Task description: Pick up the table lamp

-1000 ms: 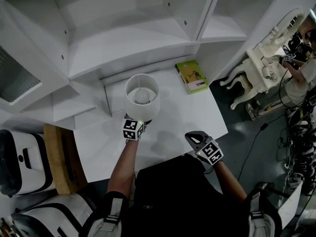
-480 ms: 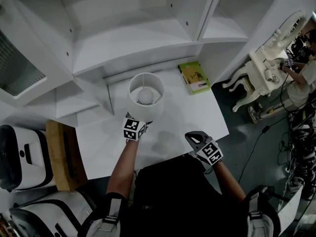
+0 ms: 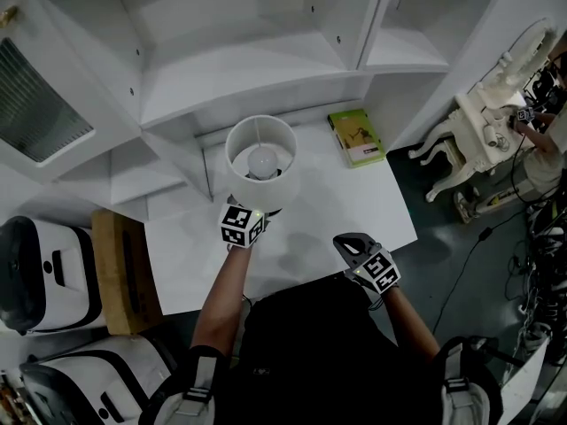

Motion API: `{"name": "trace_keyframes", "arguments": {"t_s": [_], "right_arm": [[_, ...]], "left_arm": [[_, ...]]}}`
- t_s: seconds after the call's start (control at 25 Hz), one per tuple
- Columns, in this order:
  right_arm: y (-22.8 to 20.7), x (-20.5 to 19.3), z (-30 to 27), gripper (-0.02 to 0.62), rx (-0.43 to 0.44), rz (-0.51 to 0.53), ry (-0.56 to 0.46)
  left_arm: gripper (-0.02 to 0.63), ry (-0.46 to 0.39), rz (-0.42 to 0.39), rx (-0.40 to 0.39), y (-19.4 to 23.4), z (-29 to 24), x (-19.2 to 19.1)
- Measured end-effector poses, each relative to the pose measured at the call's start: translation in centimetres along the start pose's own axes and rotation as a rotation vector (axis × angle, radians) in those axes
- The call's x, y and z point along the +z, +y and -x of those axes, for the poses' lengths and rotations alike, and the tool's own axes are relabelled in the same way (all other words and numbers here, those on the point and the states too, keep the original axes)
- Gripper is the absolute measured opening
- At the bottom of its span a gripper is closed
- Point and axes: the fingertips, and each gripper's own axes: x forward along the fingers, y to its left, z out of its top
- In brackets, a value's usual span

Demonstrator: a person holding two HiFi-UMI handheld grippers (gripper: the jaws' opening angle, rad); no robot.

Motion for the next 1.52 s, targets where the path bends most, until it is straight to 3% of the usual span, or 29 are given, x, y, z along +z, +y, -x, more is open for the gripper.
{"name": "trace_keyframes", "arguments": {"t_s": [0.36, 1.0, 1.52], "right_arm": [[0.1, 0.1, -0.3, 0.008, 0.001, -0.004, -0.025], [-1.6, 2.4, 0.2, 0.006, 0.014, 0.032, -0.060], [-6.7, 7.7, 3.7, 0.006, 0.096, 0.087, -0.163]], "left_arm": [[0.126, 0.016, -0.030, -0.042, -1.9, 0.7, 4.2], [0.126, 0.051, 0.044, -0.052, -4.2, 2.3, 9.2], [0.124, 0.023, 0.052, 0.063, -6.6, 3.1, 11.2]]}}
